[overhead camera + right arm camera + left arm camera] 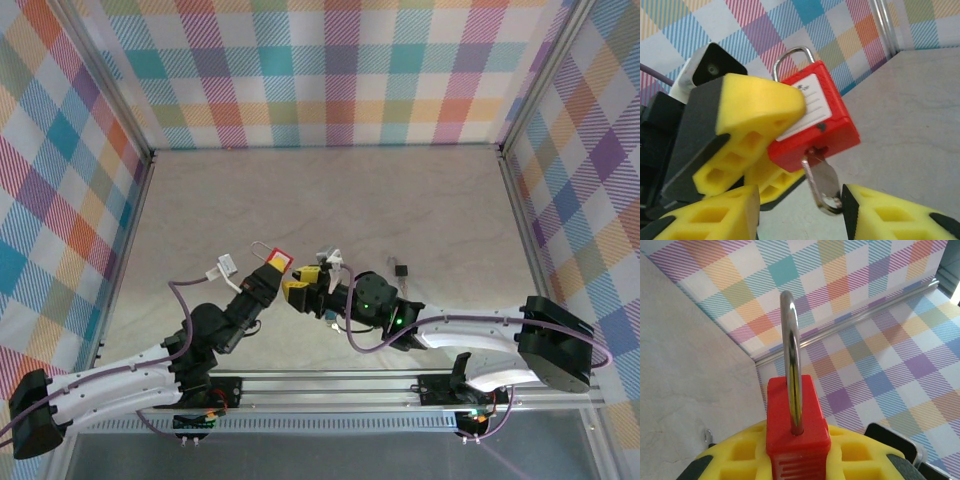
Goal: Lock with the key
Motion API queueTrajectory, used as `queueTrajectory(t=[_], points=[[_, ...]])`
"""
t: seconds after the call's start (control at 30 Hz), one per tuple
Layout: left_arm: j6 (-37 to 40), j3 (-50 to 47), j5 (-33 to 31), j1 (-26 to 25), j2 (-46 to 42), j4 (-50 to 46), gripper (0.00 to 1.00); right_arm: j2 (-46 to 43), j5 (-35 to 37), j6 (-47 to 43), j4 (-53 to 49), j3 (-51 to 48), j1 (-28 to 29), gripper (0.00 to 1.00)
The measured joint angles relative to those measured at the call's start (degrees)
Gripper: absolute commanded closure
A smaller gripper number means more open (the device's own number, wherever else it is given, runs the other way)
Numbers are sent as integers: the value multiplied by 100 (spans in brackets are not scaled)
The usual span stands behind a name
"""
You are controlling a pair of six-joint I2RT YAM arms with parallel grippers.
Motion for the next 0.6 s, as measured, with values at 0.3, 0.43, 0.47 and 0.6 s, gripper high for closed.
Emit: queueTrajectory(t=[0.3, 0.43, 0.47, 0.6], points=[[22, 0, -15, 0, -170, -39, 100, -162, 190, -573, -7, -76, 0, 72], [20, 0, -13, 0, -151, -114, 100, -162, 164, -765, -44, -63, 0, 79], [20, 0, -13, 0, -142, -125, 100, -162, 149, -802, -61, -50, 0, 79], [20, 0, -13, 0, -144, -122, 100, -162, 146, -887, -114, -22, 0, 79]])
